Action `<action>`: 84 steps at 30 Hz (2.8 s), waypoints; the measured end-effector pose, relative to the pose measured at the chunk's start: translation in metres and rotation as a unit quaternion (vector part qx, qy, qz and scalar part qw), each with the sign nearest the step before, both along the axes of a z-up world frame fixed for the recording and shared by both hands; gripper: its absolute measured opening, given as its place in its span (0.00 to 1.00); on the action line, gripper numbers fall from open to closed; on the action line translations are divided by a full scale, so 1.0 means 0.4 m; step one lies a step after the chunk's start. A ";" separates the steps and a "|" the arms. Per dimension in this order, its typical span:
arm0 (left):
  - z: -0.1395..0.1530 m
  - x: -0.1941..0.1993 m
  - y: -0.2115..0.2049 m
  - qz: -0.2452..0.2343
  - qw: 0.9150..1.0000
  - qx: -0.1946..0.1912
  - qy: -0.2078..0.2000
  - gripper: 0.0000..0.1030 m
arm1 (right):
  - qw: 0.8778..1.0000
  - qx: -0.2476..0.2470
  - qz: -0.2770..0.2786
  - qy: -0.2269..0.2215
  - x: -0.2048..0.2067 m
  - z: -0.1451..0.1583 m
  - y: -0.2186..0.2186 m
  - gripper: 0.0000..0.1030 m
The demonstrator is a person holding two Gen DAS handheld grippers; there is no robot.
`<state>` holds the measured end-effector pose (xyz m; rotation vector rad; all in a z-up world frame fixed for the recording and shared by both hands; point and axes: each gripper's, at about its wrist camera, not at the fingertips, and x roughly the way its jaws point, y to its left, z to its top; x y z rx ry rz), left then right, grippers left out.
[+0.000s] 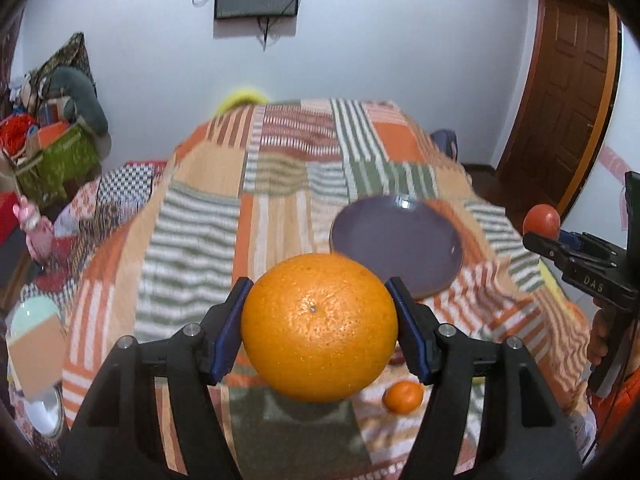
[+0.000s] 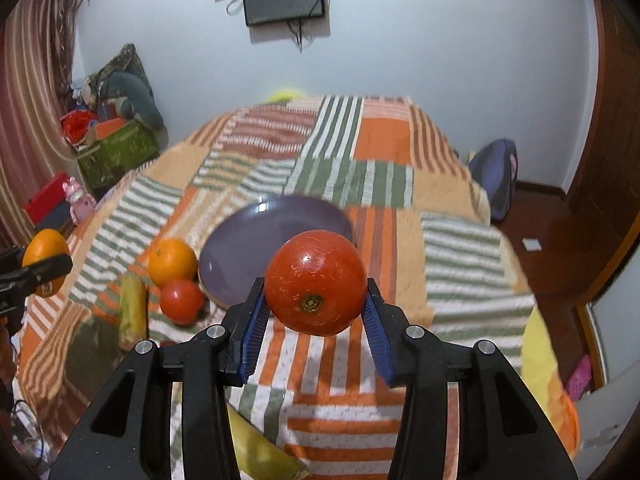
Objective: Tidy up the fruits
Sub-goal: 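Carry the orange with the left tool while the right tool carries the tomato to the purple plate, then open both tools to release orange and tomato onto the plate, then withdraw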
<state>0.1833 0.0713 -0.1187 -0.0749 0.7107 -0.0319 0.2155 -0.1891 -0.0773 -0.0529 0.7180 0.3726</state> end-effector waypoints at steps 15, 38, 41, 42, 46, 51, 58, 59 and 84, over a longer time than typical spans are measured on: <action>0.070 0.174 -0.041 -0.021 1.000 0.012 -0.020 0.64 | 0.997 -0.003 0.006 -0.074 0.061 0.100 0.058 0.41; -0.124 0.514 -0.091 -0.039 0.994 0.006 0.097 0.64 | 0.998 -0.062 0.015 -0.019 0.279 -0.069 0.138 0.41; -0.154 0.549 -0.098 -0.048 0.992 -0.005 0.119 0.64 | 0.998 -0.066 0.021 -0.007 0.296 -0.093 0.143 0.41; -0.164 0.561 -0.100 -0.049 0.991 -0.009 0.127 0.64 | 0.997 -0.068 0.024 -0.003 0.301 -0.101 0.146 0.41; -0.197 0.596 -0.104 -0.050 0.987 -0.019 0.148 0.64 | 0.997 -0.071 0.038 0.009 0.319 -0.122 0.157 0.41; -0.228 0.626 -0.114 -0.056 0.983 -0.024 0.173 0.64 | 0.994 -0.092 0.054 0.028 0.340 -0.152 0.178 0.41; -0.258 0.649 -0.141 -0.067 0.979 -0.002 0.195 0.64 | 0.990 -0.113 0.065 0.062 0.365 -0.199 0.194 0.41; -0.263 0.650 -0.145 -0.068 0.978 0.003 0.198 0.64 | 0.989 -0.115 0.066 0.065 0.366 -0.203 0.196 0.41; -0.138 0.555 -0.121 -0.051 0.990 0.033 0.127 0.75 | 0.990 -0.120 0.068 0.035 0.303 -0.142 0.199 0.68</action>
